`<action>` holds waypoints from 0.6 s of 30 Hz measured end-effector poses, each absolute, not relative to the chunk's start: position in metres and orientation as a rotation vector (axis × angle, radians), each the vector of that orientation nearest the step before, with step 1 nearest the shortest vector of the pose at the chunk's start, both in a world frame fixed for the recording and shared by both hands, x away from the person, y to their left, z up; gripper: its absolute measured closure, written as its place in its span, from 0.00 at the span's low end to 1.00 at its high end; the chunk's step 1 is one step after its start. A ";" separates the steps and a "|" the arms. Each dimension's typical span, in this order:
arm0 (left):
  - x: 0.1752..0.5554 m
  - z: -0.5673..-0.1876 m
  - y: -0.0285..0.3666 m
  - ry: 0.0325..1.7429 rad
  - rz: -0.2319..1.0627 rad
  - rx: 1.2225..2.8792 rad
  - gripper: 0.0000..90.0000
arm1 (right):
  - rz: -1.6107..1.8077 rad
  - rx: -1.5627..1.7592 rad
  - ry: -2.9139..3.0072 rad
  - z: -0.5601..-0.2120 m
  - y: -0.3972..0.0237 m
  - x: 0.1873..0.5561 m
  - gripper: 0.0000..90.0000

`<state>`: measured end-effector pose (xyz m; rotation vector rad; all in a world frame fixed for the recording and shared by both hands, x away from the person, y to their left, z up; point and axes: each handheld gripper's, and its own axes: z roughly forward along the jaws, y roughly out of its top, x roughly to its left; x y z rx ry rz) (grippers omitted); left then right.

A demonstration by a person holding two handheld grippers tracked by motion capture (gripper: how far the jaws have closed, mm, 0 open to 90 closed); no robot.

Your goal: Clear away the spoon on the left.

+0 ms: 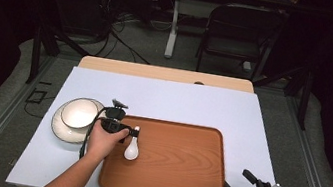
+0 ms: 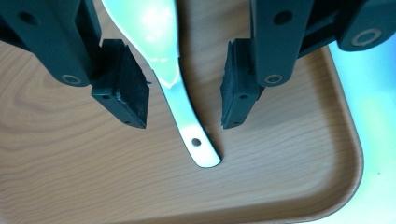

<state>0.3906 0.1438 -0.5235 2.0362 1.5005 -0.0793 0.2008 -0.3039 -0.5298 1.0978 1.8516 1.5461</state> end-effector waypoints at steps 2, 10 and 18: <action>0.390 -0.522 0.144 1.496 -0.073 2.039 0.56 | 1.547 1.098 1.852 -0.530 -0.304 0.201 0.20; 0.387 -0.512 0.152 1.480 -0.057 2.030 0.56 | 1.545 1.097 1.850 -0.530 -0.304 0.201 0.20; 0.376 -0.497 0.168 1.468 0.007 2.030 0.55 | 1.544 1.098 1.850 -0.530 -0.304 0.201 0.20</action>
